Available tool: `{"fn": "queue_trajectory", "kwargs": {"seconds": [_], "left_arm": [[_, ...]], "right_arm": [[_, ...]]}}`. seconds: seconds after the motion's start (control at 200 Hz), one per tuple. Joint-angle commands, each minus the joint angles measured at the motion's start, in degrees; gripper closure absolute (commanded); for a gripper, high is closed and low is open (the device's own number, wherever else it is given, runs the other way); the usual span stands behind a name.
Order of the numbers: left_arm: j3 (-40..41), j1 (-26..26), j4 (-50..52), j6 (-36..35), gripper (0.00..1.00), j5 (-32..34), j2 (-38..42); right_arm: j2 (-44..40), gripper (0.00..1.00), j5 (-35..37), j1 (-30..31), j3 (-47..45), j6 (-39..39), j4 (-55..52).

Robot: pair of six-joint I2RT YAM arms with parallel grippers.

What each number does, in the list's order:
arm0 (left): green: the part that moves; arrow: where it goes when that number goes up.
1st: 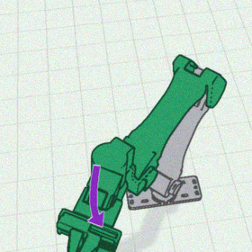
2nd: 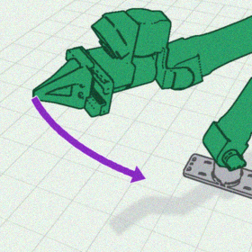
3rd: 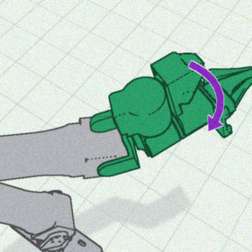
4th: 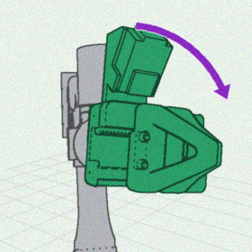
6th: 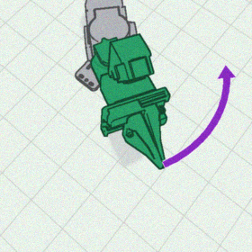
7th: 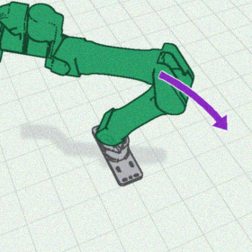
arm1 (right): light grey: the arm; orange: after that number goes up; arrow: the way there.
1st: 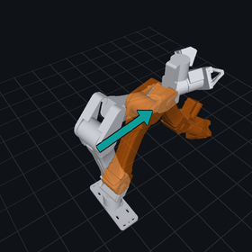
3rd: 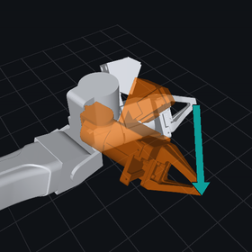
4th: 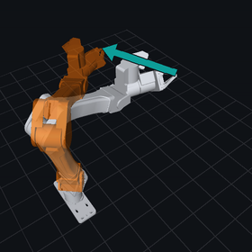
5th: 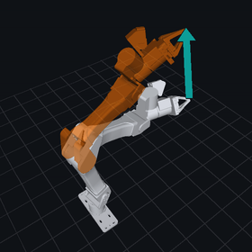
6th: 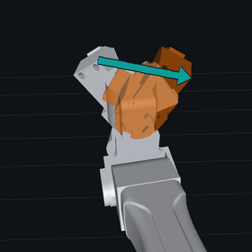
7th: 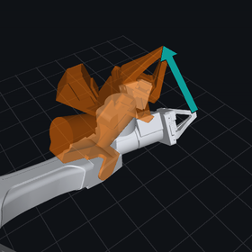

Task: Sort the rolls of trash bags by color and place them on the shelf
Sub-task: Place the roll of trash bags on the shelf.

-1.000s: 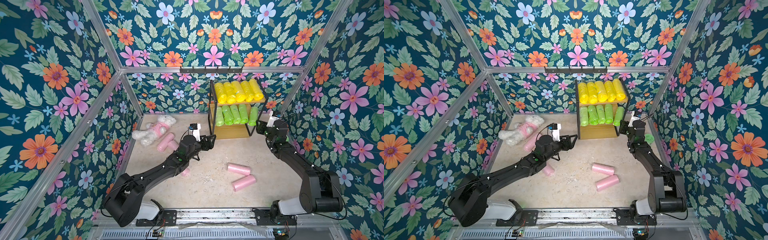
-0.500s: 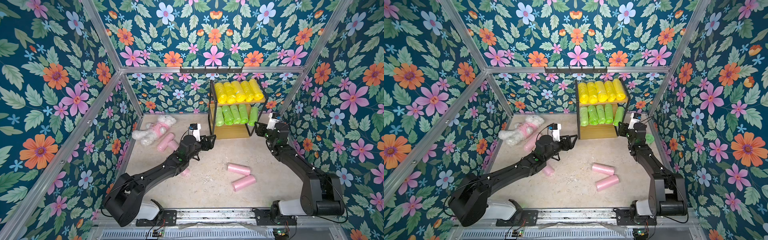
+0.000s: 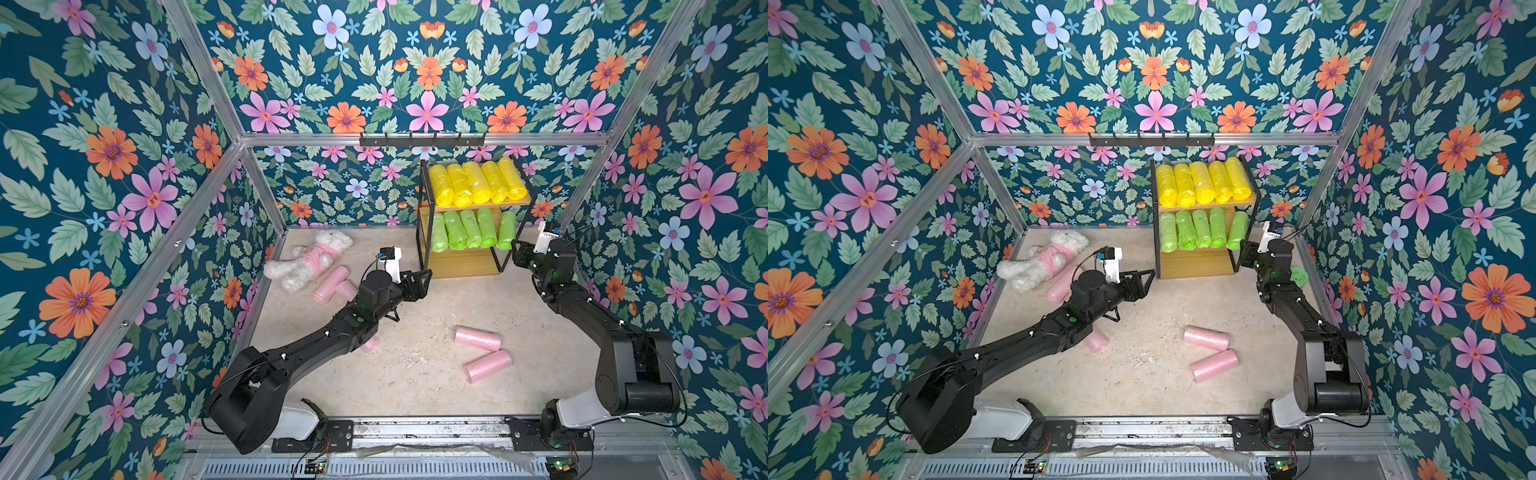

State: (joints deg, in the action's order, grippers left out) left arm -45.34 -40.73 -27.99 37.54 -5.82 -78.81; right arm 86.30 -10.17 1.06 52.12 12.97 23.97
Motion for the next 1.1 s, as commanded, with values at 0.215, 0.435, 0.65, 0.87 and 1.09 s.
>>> {"fn": "queue_trajectory", "kwargs": {"seconds": [0.215, 0.435, 0.65, 0.87, 1.09], "left_arm": [[-0.64, 0.04, 0.21, -0.45, 0.2, 0.05, -0.34], [-0.98, 0.04, 0.13, -0.36, 0.2, -0.15, -0.89], [-1.41, 0.04, -0.14, -0.01, 0.2, -0.7, -1.79], [-1.53, 0.04, -0.14, -0.01, 0.2, -0.66, -1.88], [-1.33, 0.04, -0.01, -0.1, 0.2, -0.44, -1.7]], "right_arm": [[0.11, 0.57, 2.76, -0.4, 0.57, -0.4, -0.24], [-4.39, 0.53, -1.39, -0.44, -4.53, -0.46, 3.2], [-5.19, 0.48, -4.65, -0.39, -7.49, -0.87, 6.22], [-1.8, 0.46, -5.12, -0.33, -4.96, -0.85, 5.72], [2.18, 0.46, -3.92, -0.39, -0.57, -1.56, 3.69]]}}
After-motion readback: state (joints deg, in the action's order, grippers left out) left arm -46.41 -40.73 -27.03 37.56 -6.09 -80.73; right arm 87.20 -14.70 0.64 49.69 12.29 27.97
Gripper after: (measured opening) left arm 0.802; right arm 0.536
